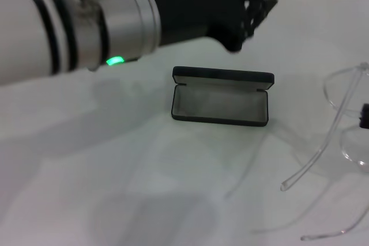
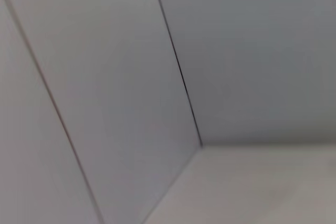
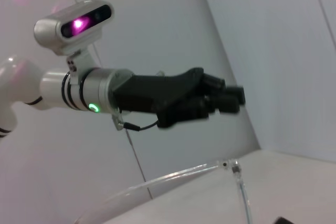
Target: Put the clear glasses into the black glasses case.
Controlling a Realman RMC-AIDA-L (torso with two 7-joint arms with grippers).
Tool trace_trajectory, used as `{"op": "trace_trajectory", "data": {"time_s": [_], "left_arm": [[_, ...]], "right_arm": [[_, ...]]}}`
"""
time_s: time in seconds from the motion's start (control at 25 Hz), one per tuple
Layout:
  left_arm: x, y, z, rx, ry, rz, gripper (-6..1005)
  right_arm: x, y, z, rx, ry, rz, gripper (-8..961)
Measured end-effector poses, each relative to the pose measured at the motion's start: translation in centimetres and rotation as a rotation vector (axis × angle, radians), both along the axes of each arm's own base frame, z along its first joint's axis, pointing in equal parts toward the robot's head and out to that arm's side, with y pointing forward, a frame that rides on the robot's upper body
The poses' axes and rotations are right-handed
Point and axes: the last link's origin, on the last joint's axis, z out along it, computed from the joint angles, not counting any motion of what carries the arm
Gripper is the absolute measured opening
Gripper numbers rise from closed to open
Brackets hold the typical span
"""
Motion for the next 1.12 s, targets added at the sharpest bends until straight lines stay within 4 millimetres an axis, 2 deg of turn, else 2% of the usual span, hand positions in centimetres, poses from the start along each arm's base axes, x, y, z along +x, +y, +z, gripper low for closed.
{"op": "trace_trajectory", "data": {"time_s": [0.16,0.36,0.48,0.68,0.96,1.12], "left_arm": [[-0.2,0.0,2.2,-0.081,-0.152,-0.001,128],[-1.1,-0.6,4.5,-0.24,-0.316,-0.063,127],[-2.0,-1.0,4.6,-0.295,-0.357,-0.106,126],[-3.3,-1.5,5.0,-0.335,-0.383,-0.145,60],[-3.6,-3.0,5.0,-0.431,-0.426,-0.224,48],[-3.8,-3.1,4.4,-0.497,-0.437,-0.251,47]], "right_arm": [[-0.8,1.0,-0.5,0.008,0.012,0.049,74],[-1.3,1.4,-0.7,0.04,0.018,0.091,73],[-1.8,1.7,-1.0,0.059,0.041,0.105,73],[-2.8,2.2,-1.2,0.073,0.098,0.128,73],[-4.0,3.1,-2.2,0.056,0.168,0.136,73],[-4.9,3.9,-2.7,0.046,0.189,0.153,73]]}}
